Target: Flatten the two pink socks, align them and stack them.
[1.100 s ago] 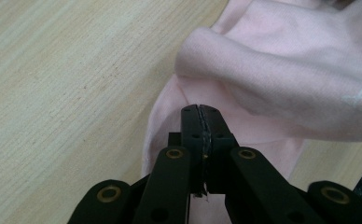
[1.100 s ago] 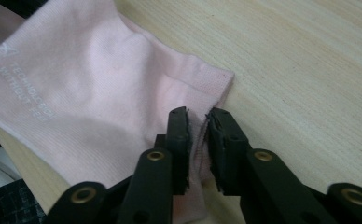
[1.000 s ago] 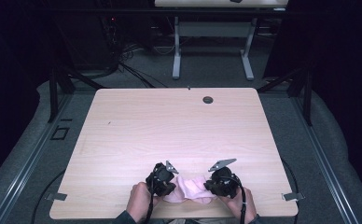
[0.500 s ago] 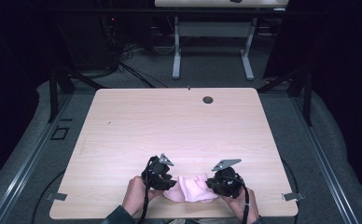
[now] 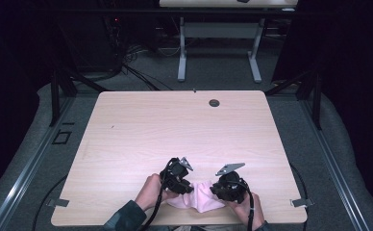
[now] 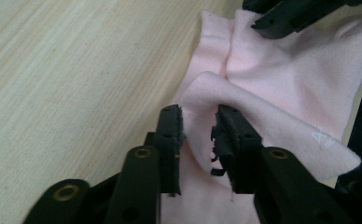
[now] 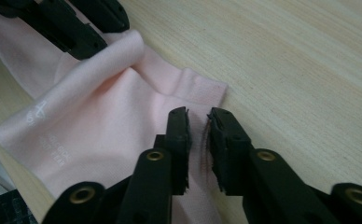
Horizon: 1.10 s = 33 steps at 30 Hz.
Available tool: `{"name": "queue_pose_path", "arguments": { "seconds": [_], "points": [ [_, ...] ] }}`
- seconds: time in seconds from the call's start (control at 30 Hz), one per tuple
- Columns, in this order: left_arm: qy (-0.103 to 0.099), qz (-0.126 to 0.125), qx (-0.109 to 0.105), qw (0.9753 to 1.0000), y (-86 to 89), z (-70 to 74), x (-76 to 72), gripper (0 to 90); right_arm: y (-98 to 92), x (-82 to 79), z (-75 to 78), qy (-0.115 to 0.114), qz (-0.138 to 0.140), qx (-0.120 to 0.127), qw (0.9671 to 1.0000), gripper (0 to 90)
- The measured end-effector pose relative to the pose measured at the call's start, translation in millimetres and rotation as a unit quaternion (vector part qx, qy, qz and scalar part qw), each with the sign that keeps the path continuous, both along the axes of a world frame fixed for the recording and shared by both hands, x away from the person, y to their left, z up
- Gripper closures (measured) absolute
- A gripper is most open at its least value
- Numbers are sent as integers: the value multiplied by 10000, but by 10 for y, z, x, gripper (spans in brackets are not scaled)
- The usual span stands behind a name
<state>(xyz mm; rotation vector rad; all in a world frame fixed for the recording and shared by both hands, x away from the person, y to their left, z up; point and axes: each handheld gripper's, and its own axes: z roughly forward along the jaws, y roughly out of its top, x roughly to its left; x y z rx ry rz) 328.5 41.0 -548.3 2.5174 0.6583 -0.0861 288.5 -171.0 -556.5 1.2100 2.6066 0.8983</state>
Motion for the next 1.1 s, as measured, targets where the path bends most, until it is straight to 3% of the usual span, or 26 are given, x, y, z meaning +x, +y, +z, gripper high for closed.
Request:
{"name": "queue_pose_path", "arguments": {
  "seconds": [0.13, 0.27, 0.4, 0.53, 0.9, 0.93, 1.0, 1.1],
  "points": [
    [-31, -88, 5, 10000, -33, -9, -16, 881, -4, -3, -6, -50, -56, 1, 10000, 837],
    [-85, -9, -38, 10000, 5, 25, -36, 896, -14, -38, 18, -172, -161, 67, 9997, 847],
    [-103, 249, -253, 9993, 140, 91, -68, 898, -52, -53, 61, -224, -209, 89, 9995, 848],
    [-63, 467, -328, 9983, 270, 154, -100, 899, -59, -54, 124, -286, -213, 139, 9993, 846],
    [0, 766, -355, 9964, 536, 261, -122, 899, -35, -15, 167, -376, -238, 239, 9987, 835],
    [12, 826, -364, 9959, 548, 256, -125, 899, -34, -15, 166, -380, -235, 249, 9987, 819],
    [48, 905, -381, 9952, 574, 217, -127, 899, -34, 2, 146, -313, -275, 210, 9989, 677],
    [38, 874, -359, 9955, 583, 175, -152, 898, -70, 5, 111, -153, -343, 231, 9990, 644]
  ]
}}
